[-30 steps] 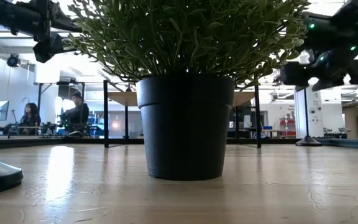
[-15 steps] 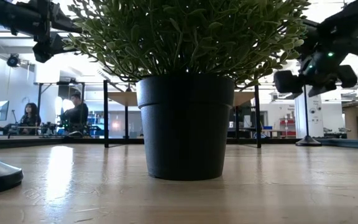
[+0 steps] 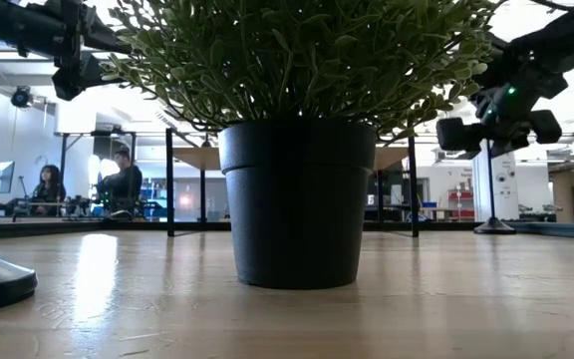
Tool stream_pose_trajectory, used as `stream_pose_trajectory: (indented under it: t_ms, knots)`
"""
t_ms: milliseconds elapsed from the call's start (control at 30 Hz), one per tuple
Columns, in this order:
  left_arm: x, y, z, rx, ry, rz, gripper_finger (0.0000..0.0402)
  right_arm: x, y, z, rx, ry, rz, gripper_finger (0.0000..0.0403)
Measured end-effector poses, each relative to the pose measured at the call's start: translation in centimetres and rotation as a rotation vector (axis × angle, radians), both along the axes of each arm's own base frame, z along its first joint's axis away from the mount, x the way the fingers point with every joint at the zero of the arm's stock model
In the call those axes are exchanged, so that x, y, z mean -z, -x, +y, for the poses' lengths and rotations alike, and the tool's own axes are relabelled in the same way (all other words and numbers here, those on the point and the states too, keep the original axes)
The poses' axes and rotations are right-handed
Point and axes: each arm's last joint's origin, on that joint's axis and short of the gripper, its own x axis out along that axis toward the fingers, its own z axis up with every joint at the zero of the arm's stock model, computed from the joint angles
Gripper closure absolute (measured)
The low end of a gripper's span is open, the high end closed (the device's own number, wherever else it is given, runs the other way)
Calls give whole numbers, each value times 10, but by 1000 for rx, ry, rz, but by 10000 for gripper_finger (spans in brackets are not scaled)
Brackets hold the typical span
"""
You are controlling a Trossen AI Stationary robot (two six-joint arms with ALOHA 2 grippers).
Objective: Pick & Place candle stick holders
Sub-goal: Put the black candle holder on the shelf
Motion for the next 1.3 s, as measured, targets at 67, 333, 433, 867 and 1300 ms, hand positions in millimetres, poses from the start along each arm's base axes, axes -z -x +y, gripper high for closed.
stream_pose_trajectory:
  t_ms: [67, 333, 433, 867, 1300]
  knots:
    - [0, 0, 0, 0, 0, 0, 138, 1, 3, -2, 19, -6, 7, 237]
    - [0, 0, 0, -4, -1, 1, 138, 5, 9, -7, 32, -44, 3, 350]
    - [0, 0, 0, -8, -2, 1, 138, 6, 10, -7, 38, -44, 1, 385]
    - [0, 0, 0, -11, 1, 0, 138, -37, 14, -3, -64, 17, 36, 392]
    - [0, 0, 0, -11, 1, 0, 138, -182, 30, 21, -407, 125, -94, 394]
